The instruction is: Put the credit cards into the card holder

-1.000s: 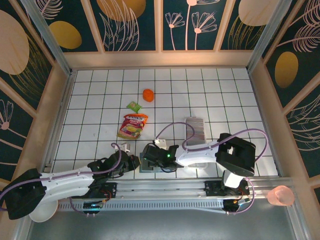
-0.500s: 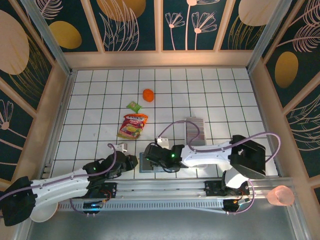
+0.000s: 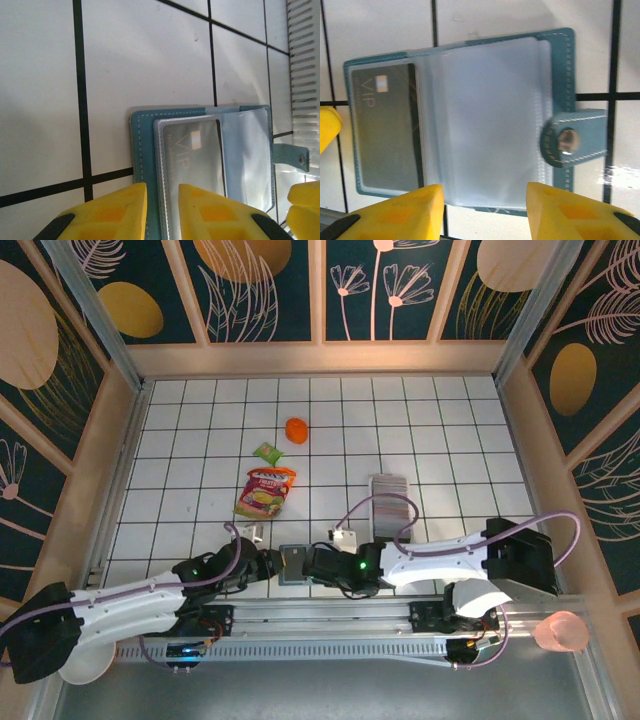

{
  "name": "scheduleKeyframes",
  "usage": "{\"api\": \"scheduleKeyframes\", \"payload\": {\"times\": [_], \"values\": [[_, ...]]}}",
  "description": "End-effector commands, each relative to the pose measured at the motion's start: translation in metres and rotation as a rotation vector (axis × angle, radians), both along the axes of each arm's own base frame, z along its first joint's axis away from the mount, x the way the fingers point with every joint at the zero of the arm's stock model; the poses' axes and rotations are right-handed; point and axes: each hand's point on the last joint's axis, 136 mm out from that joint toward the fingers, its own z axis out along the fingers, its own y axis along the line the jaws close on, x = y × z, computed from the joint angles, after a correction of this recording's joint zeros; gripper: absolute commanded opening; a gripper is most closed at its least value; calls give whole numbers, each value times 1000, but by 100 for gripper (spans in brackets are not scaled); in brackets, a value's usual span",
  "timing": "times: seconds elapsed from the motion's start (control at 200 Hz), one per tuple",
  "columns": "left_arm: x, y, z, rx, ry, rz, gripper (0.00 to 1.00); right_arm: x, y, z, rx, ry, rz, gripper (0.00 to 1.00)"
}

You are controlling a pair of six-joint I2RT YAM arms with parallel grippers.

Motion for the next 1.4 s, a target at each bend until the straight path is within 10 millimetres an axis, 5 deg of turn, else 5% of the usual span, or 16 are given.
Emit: {"api": "scheduleKeyframes", "payload": {"times": [0.0,0.711,1.391], "values": [[4,-15,17,-49,-33,-37,22,3,-11,-6,8,-11,-64,47],[0,-7,3,-35,-6,-21,16,2,2,-21,-1,7,-46,42],[-3,-2,-6,-29,11,-6,13,11,38,-10,106,-19,-25,44]]}}
